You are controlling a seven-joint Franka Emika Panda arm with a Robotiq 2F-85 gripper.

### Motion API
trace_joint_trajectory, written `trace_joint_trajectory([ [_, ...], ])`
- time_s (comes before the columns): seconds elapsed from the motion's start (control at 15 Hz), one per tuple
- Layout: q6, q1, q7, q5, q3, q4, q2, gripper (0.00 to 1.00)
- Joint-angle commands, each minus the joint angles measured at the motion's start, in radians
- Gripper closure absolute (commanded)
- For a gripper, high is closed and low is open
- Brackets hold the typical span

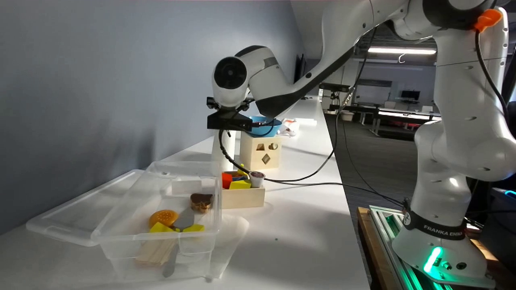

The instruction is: Take the paper towel roll out of the plastic container box

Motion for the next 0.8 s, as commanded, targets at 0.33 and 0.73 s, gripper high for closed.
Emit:
trace_joint_trajectory([
  [0.33, 0.005, 0.030, -0.010, 0.126, 0.041, 0.003, -0.101, 0.00],
  [0.73, 0.184, 0.031, -0.054, 0.421, 0.044, -0.050, -0.315, 0.00],
])
